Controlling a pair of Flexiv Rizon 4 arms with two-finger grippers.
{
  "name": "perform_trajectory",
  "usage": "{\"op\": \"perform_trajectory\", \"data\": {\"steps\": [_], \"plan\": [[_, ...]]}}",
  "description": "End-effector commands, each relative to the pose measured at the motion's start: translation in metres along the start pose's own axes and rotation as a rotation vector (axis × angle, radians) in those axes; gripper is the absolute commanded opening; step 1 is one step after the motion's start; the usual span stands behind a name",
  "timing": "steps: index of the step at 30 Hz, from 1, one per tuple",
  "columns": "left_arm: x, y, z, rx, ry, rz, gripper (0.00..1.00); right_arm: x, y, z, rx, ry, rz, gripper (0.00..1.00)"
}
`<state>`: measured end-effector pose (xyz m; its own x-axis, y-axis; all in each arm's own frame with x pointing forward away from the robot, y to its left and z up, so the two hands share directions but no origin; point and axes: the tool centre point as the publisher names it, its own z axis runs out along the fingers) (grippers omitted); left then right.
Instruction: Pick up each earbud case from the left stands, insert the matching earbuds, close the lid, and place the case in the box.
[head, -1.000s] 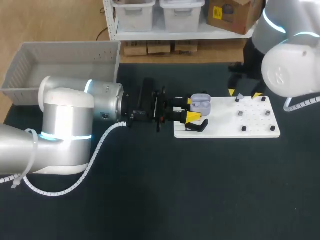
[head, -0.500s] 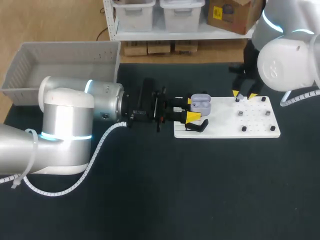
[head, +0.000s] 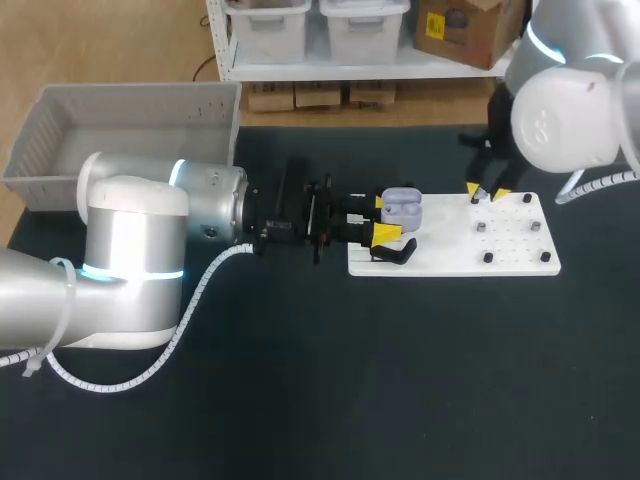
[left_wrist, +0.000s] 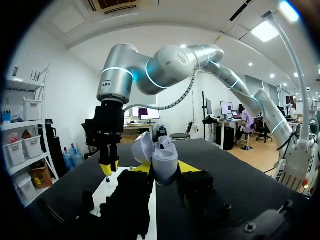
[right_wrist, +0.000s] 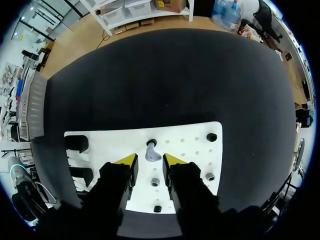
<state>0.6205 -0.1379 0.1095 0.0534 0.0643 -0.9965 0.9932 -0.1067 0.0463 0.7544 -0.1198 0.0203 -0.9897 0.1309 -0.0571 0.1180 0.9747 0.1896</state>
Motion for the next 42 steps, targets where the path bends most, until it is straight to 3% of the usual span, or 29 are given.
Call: {"op": "perform_trajectory", "data": {"steps": [1, 13, 23, 32, 42], "plan": [[0.001, -0.001, 0.0, -0.006, -0.003, 0.003, 0.0, -0.001, 0.0, 0.003, -0.002, 0.007, 0.0, 0.31], [0.001, -0.001, 0.0, -0.006, -0.003, 0.003, 0.0, 0.0, 0.0, 0.006, 0.002, 0.018, 0.003, 0.26], [0.001, -0.001, 0.0, -0.006, -0.003, 0.003, 0.0, 0.001, 0.0, 0.009, 0.012, 0.023, 0.001, 0.0], [0.001, -0.001, 0.0, -0.006, -0.003, 0.003, 0.0, 0.003, 0.0, 0.008, 0.02, 0.021, 0.0, 0.0], [0.001, -0.001, 0.0, -0.006, -0.003, 0.003, 0.0, 0.007, 0.005, -0.015, 0.044, 0.037, -0.04, 0.0]]}}
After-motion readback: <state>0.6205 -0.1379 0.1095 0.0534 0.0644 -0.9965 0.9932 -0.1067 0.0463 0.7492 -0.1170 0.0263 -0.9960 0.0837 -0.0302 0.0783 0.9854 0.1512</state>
